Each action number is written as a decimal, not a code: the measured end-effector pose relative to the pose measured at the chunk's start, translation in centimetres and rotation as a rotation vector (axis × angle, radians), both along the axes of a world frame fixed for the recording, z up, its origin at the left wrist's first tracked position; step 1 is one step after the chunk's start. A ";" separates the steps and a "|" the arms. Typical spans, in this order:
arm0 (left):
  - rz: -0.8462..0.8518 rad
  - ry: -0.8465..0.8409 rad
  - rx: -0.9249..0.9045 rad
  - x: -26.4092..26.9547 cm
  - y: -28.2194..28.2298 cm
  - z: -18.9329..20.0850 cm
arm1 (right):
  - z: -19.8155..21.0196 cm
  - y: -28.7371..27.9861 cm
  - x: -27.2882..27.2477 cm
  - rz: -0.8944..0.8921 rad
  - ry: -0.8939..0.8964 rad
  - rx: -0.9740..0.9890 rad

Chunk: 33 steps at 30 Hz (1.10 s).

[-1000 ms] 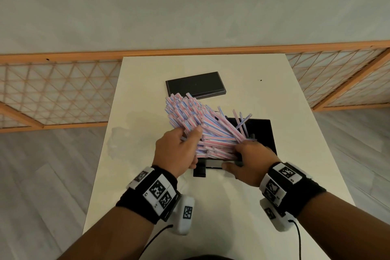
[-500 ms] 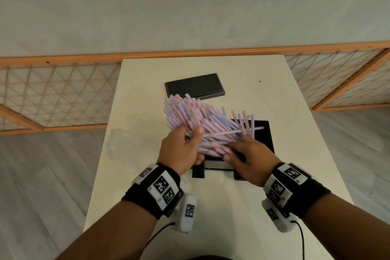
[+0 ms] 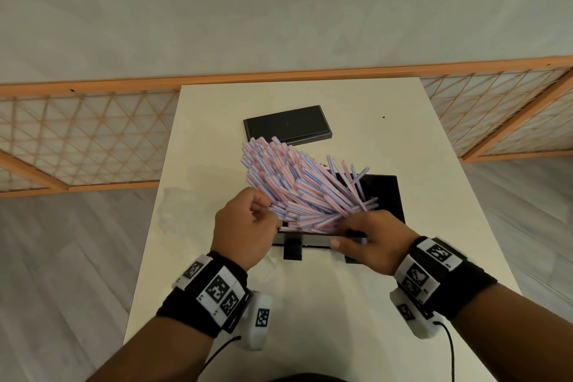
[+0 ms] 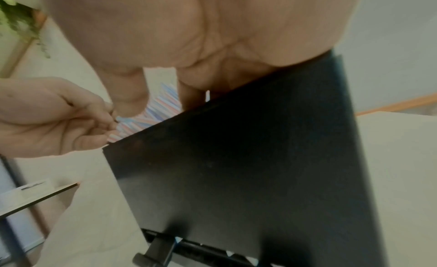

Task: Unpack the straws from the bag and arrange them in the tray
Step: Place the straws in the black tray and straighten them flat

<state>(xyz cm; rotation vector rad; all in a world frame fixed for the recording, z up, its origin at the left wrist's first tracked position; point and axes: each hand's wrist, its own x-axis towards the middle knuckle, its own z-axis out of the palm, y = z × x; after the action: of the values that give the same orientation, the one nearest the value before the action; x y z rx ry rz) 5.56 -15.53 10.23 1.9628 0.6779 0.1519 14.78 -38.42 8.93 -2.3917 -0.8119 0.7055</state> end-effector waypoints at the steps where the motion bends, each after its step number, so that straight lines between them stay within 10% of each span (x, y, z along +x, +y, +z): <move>1: -0.039 0.001 0.056 -0.1 0.0 -0.2 | 0.2 0.1 -0.2 0.038 0.041 0.019; 8: -0.119 -0.066 0.314 0.1 0.4 -0.4 | 0.4 0.8 -0.2 0.150 -0.064 -0.175; 27: 0.026 0.010 -0.003 -0.5 -0.4 -1.4 | 1.4 1.7 0.5 0.132 -0.084 -0.370; 33: 0.015 -0.106 -0.353 0.7 -2.2 -0.7 | 0.2 2.7 0.2 0.196 0.014 -0.331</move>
<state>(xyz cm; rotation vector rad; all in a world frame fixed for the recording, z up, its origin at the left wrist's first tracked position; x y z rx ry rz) 6.29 -17.70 9.55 1.6005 0.6052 0.1346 15.00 -35.73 9.14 -2.6157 -0.9995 1.0015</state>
